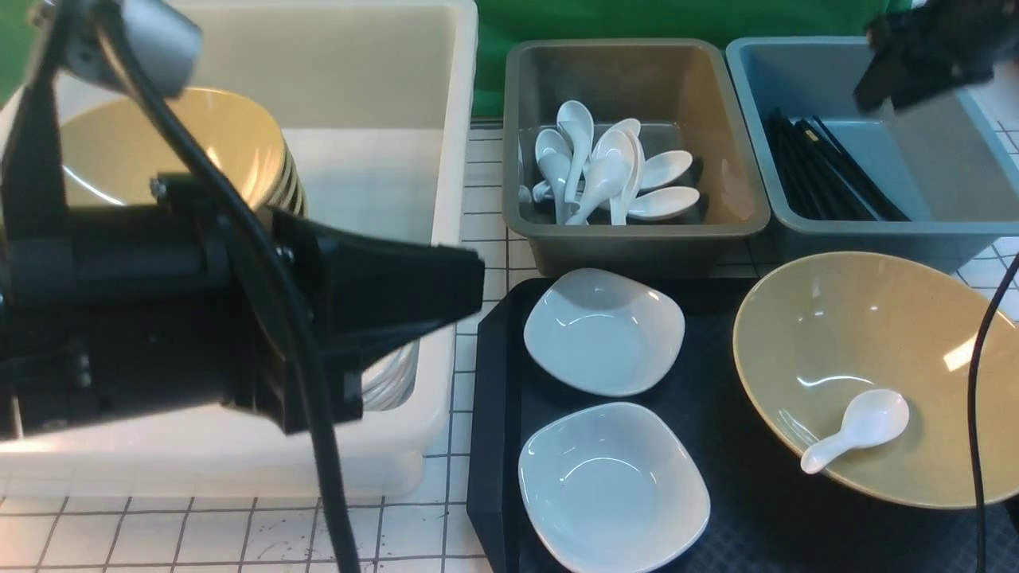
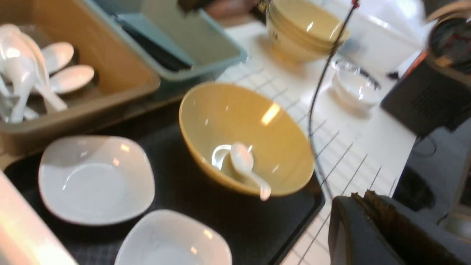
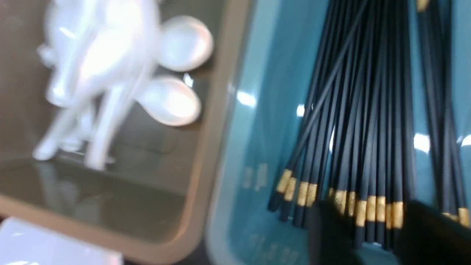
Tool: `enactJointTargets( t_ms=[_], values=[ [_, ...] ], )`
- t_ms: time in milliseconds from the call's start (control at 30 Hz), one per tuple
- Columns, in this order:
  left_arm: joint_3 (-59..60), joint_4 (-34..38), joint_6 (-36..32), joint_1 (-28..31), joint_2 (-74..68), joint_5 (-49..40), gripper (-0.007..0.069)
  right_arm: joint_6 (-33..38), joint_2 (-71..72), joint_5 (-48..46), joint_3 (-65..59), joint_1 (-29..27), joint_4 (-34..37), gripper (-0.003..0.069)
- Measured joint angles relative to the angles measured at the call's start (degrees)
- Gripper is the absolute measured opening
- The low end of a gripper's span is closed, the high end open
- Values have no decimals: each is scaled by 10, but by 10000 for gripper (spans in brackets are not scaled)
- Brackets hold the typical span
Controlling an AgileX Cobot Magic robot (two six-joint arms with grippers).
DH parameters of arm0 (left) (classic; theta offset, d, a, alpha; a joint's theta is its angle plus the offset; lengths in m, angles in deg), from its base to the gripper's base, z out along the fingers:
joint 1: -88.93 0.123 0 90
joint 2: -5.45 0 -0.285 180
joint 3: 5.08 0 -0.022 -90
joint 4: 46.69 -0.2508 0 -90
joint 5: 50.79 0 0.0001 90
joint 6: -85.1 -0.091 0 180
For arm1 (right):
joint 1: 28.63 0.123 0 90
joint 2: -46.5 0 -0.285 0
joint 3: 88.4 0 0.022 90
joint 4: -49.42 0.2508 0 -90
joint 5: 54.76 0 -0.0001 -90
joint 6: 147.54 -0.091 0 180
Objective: On white black table put chopsticks spoon bowls plates into blue grey white boxes.
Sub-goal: 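Reach down and grasp the white spoon resting in the bowl with the right gripper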
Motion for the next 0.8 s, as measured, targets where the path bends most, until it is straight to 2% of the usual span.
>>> enactJointTargets(
  t_ms=[100,167,200,333,400,567,733,800],
  values=[
    [0,-15,11,0,0,-18,-1,-33,73,0,-58,33,-47,132],
    [0,-20,16,0,0,-30,-1,-69,132,0,-126,63,-89,107],
    [0,-22,17,0,0,-36,-1,-96,177,0,-183,85,-119,103],
    [0,-22,17,0,0,-42,-1,-183,296,0,-370,140,-147,138],
    [0,-22,17,0,0,-42,-1,-236,334,3,-458,153,-151,181],
    [0,-21,17,0,0,-49,-1,-365,355,74,-613,158,-158,401],
    [0,-5,14,0,0,-52,-1,-399,313,135,-642,158,-120,558],
    [0,2,11,0,0,-53,-1,-400,290,157,-643,158,-107,576]
  ],
)
